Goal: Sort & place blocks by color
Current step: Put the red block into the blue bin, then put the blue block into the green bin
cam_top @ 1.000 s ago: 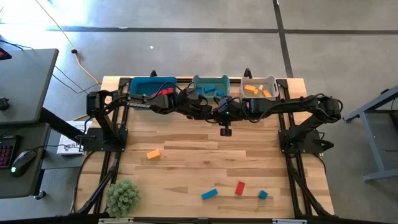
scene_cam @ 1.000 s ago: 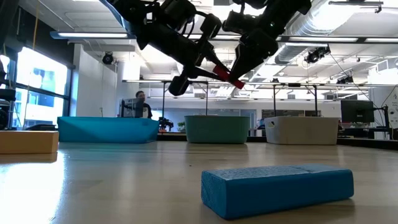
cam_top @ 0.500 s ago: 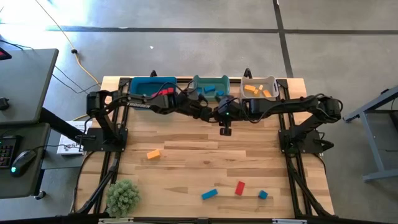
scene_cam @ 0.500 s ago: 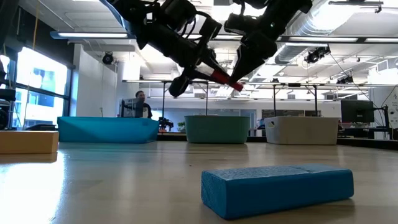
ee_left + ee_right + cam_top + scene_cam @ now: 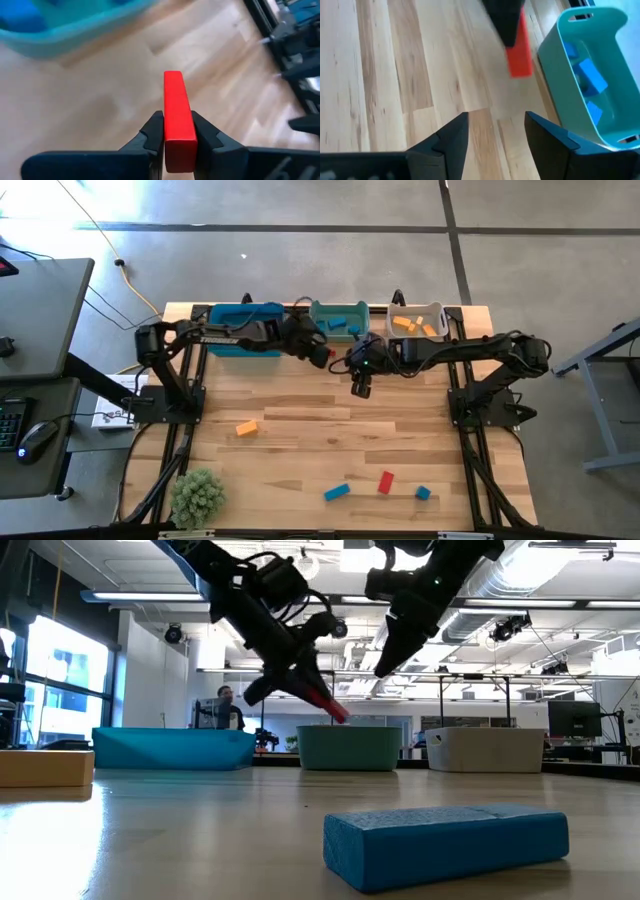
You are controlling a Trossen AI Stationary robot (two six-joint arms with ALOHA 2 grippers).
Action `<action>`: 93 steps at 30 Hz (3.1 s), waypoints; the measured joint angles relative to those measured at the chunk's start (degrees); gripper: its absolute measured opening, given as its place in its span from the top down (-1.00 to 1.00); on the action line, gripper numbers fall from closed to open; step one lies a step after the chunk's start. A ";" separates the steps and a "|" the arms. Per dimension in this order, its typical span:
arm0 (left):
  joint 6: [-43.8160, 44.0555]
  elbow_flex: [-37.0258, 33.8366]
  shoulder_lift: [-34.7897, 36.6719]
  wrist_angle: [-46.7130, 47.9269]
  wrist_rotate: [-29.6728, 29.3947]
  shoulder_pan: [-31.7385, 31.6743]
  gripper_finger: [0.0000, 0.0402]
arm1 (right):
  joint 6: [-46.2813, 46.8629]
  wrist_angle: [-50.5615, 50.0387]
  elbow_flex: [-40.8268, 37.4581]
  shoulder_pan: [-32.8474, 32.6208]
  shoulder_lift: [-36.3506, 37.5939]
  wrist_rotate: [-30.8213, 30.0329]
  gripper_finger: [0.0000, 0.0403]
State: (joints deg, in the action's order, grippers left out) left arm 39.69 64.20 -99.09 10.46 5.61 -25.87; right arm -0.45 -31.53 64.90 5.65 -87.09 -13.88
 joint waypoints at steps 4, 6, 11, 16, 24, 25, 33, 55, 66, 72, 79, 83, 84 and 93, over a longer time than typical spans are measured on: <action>-6.07 0.00 3.43 5.22 -2.10 -3.62 0.82 | 3.63 0.16 0.00 0.02 0.00 -0.08 0.10; -9.24 0.08 5.56 7.43 -4.15 -5.59 0.82 | 5.80 0.31 0.00 0.02 0.00 -0.08 0.10; -15.93 0.09 10.67 16.82 -10.01 -10.88 0.82 | 11.16 0.47 0.00 0.02 0.00 0.97 0.10; -21.08 0.11 13.72 25.90 -13.13 -15.14 0.82 | 17.08 0.48 0.00 -0.09 0.00 4.62 0.10; -23.40 0.07 14.05 36.92 -18.05 -19.74 0.82 | 23.86 0.48 0.00 -1.22 0.00 9.62 0.10; -23.42 0.07 14.05 37.08 -18.06 -19.91 0.82 | 24.60 0.45 0.00 -1.60 0.00 10.76 0.10; -23.42 0.07 14.03 37.15 -18.03 -19.97 0.81 | 34.58 -6.06 -0.01 -6.16 0.00 17.89 0.10; -26.00 0.07 14.01 36.77 -18.02 -19.97 0.38 | 70.88 -21.21 -0.02 -28.44 0.00 20.10 0.10; -26.87 0.07 13.97 32.95 -15.93 -19.73 0.38 | 82.40 -21.35 -0.02 -38.47 0.00 18.02 0.10; -26.90 0.07 13.97 31.25 -14.45 -19.73 0.38 | 85.97 -21.46 -0.02 -43.72 0.00 18.96 0.10; -27.92 0.07 13.97 31.23 -14.45 -19.73 0.38 | 90.37 -23.02 -0.13 -49.04 0.00 19.13 0.10; -27.92 0.07 13.97 31.19 -14.47 -19.73 0.38 | 92.26 -22.78 -0.13 -50.89 -0.98 20.70 0.09; -27.92 0.07 13.97 31.17 -14.47 -19.73 0.38 | 92.37 -22.53 -0.13 -51.13 -1.45 21.57 0.08; -27.92 0.07 13.97 31.19 -14.49 -19.73 0.38 | 91.95 -20.24 -0.15 -52.22 -7.38 25.12 -0.11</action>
State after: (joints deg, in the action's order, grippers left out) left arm 11.77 64.27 -85.12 41.65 -8.88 -45.60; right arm 91.49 -51.77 64.75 -46.57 -94.47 11.24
